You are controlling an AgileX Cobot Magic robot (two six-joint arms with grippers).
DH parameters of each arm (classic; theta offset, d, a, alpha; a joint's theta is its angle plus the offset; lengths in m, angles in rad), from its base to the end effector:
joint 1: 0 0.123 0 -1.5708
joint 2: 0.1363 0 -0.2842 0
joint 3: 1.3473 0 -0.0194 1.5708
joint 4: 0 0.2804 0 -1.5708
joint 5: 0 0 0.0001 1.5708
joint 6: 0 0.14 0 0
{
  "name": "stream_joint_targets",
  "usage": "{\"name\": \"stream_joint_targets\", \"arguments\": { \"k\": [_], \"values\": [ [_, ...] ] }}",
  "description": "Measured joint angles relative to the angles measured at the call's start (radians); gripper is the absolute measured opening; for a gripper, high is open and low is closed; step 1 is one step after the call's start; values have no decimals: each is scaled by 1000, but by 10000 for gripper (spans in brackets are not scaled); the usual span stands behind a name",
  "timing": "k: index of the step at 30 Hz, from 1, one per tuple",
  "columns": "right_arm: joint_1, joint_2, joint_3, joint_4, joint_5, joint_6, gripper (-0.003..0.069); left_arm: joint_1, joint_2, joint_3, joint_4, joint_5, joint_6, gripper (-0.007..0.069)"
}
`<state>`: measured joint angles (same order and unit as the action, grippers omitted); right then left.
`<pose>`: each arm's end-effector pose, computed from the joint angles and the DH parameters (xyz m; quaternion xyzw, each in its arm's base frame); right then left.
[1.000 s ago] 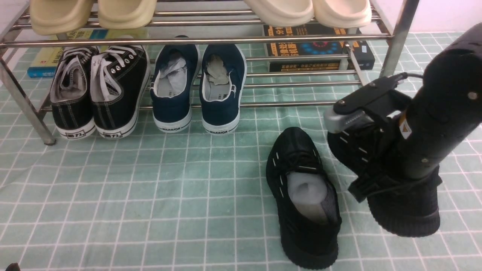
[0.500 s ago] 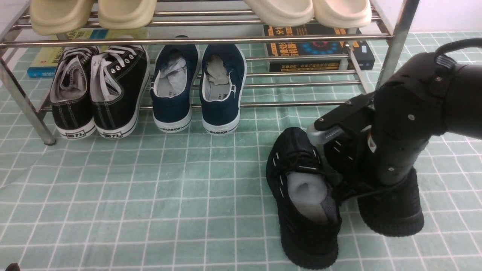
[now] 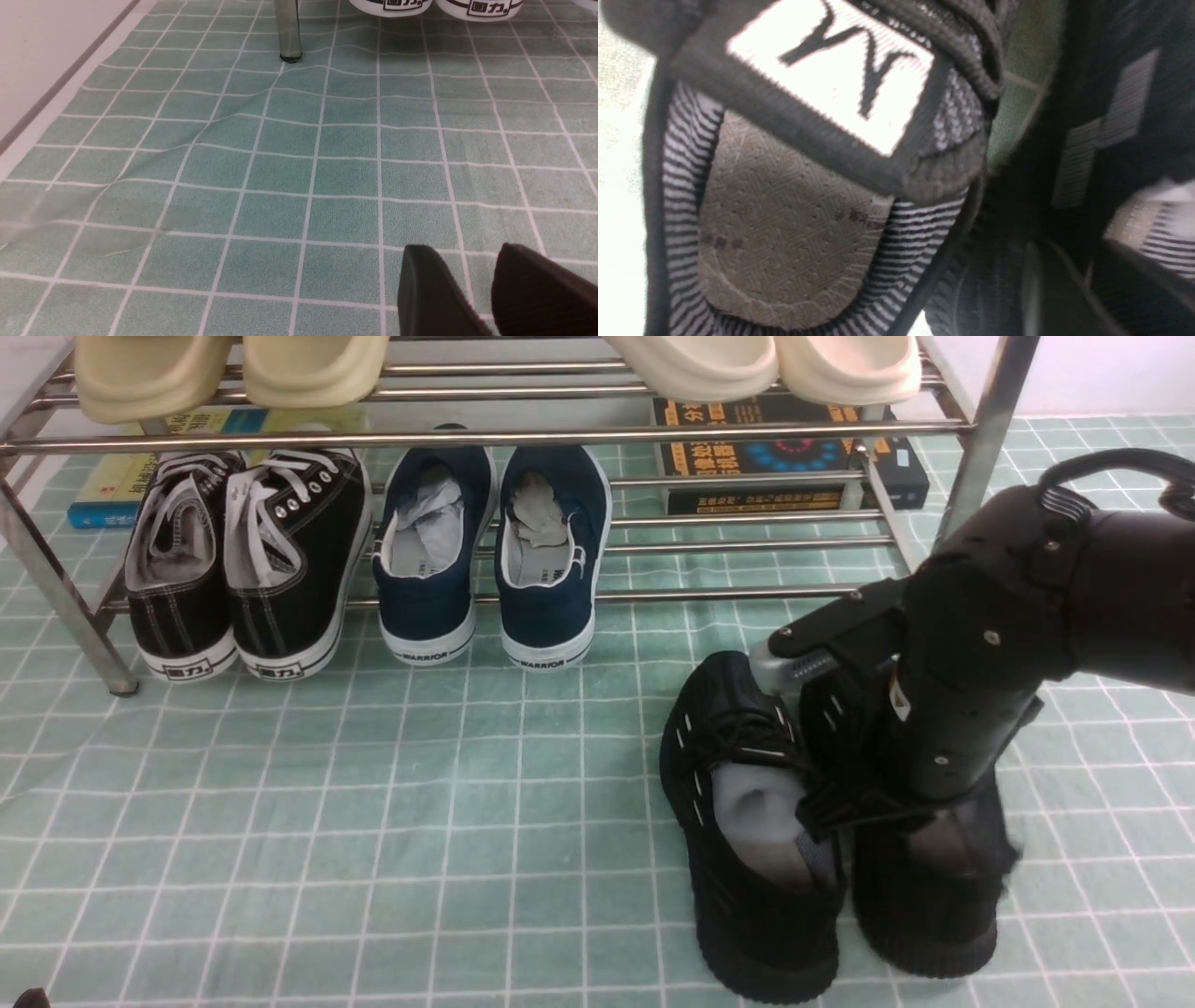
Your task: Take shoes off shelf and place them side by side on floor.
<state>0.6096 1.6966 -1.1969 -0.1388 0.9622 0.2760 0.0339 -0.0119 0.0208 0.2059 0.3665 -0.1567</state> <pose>0.3091 0.1965 0.1665 -0.1982 0.9734 -0.0128 0.1142 0.1297 0.0147 0.1607 -0.0212 0.7987 0.0502 0.5993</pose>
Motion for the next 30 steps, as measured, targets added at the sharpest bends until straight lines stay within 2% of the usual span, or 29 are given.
{"name": "stream_joint_targets", "arguments": {
  "k": [2,3,5,7,9,12,13,15,17,18,19,21,26,30],
  "values": [
    [0,0,-1,12,9,-17,242,0,0,0,0,0,0,242],
    [0,0,-6,31,30,-41,291,0,0,0,0,0,0,242],
    [0,0,-25,48,70,-73,344,0,0,0,0,0,0,242],
    [0,0,-71,67,140,-108,378,0,0,0,0,0,0,242],
    [0,0,-141,89,220,-158,377,0,0,0,0,0,0,242],
    [0,-6,-210,120,243,-201,343,0,0,0,1,0,0,242],
    [0,-27,-243,159,248,-222,281,0,0,0,2,0,0,242],
    [0,-45,-251,181,248,-230,243,0,0,0,2,0,0,242],
    [0,-113,-256,235,261,-239,136,0,0,0,2,0,0,242],
    [0,-120,-256,237,261,-239,128,0,0,0,2,0,0,242],
    [0,-183,-256,245,265,-241,59,0,0,0,2,0,0,242],
    [0,-255,-252,249,268,-241,2,0,0,0,2,0,0,242],
    [0,-448,-188,251,277,-242,-15,0,0,0,2,0,0,242],
    [0,-700,7,252,282,-226,-15,0,0,0,2,0,0,242]
  ]
}}
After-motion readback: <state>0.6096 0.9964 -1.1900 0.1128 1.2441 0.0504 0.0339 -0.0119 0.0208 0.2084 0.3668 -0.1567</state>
